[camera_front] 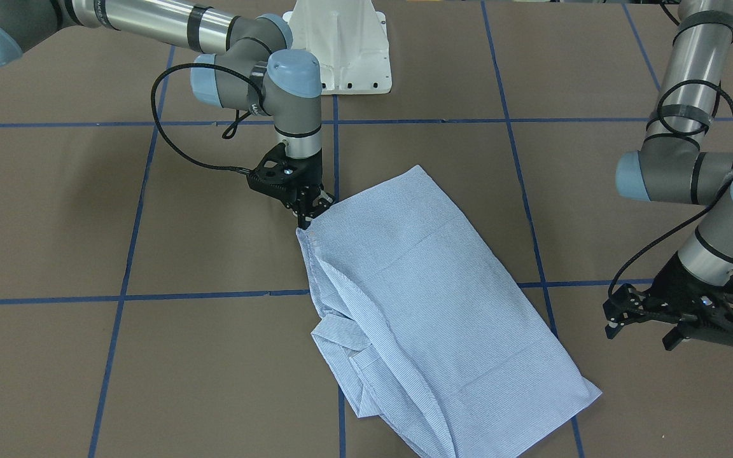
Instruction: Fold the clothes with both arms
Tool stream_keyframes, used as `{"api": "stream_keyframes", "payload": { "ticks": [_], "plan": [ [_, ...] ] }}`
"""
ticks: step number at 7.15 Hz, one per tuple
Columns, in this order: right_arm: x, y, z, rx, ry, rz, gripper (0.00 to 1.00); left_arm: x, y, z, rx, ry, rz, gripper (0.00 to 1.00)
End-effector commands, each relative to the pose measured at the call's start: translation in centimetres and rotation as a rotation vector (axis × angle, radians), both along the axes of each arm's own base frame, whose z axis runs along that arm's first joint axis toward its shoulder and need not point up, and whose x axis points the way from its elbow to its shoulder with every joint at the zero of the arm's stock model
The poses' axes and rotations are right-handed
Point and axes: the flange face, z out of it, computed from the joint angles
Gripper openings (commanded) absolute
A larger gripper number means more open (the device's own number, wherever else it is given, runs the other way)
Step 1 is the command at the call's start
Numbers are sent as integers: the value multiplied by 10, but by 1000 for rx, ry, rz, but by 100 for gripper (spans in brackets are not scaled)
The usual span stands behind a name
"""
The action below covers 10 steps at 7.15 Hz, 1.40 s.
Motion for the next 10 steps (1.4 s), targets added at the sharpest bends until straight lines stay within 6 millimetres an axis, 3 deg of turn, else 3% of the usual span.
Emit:
{"api": "stream_keyframes", "payload": {
  "ticks": [1, 2, 3, 4, 5, 7, 9, 10],
  "plan": [
    [38, 30, 0, 17, -54, -16, 0, 2, 10, -15, -28, 69, 32, 100],
    [53, 58, 3, 16, -79, -32, 0, 1, 31, -33, -71, 152, 34, 100],
    [64, 93, 1, -3, -117, -37, 0, 13, 74, -53, -103, 225, 74, 100],
    [70, 125, 1, 7, -135, -22, 0, 38, 132, -74, -137, 286, 117, 100],
    [73, 141, -1, -3, -128, -24, 0, 66, 193, -109, -211, 367, 152, 100],
    [77, 143, -8, -10, -112, -16, 0, 116, 334, -144, -414, 466, 135, 100],
    [79, 143, -10, -6, -116, -11, 0, 197, 427, -150, -623, 522, -31, 100],
    [79, 142, -11, -4, -117, -10, 0, 215, 445, -143, -677, 527, -83, 99]
  ]
}}
